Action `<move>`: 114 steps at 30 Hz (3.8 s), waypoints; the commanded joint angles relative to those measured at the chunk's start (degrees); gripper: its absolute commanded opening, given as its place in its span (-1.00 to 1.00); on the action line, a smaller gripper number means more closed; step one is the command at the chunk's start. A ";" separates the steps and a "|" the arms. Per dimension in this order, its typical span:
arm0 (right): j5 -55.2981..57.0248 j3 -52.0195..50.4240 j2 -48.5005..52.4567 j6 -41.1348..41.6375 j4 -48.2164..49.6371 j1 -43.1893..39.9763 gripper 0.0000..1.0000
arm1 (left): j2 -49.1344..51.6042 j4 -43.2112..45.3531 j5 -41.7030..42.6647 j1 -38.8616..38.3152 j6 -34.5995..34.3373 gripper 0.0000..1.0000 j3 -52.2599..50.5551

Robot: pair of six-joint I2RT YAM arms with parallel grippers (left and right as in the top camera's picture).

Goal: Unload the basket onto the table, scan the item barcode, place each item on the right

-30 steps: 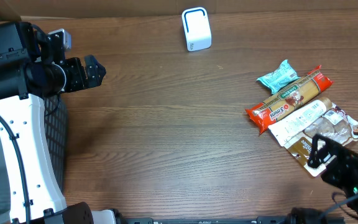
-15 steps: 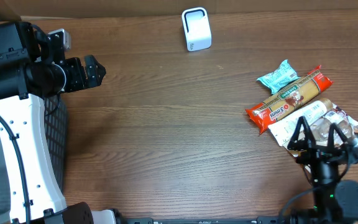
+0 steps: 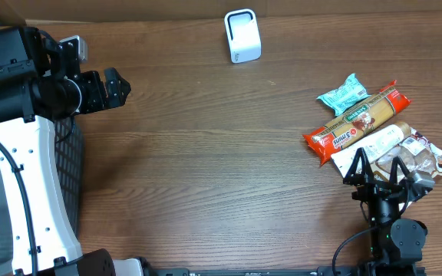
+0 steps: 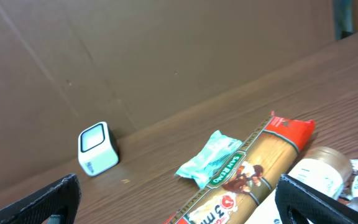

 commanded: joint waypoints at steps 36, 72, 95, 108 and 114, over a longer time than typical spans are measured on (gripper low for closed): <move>0.83 -0.61 -0.68 -1.01 0.37 1.33 1.00 | -9.62 0.09 0.04 -2.58 0.22 0.99 -0.85; 0.83 -0.61 -0.68 -0.98 0.37 1.33 1.00 | -83.87 81.90 -1.42 -10.69 12.92 0.99 -100.80; 0.83 -0.61 -0.68 -1.01 0.37 1.33 1.00 | -88.50 71.06 -1.22 -11.15 11.15 0.99 -101.85; 0.83 -0.61 -0.68 -1.01 0.37 1.33 1.00 | -88.50 71.06 -1.22 -11.15 11.13 1.00 -101.85; 0.83 -0.61 -0.68 -1.01 0.37 1.33 1.00 | -88.50 71.06 -1.22 -11.15 11.15 0.99 -101.85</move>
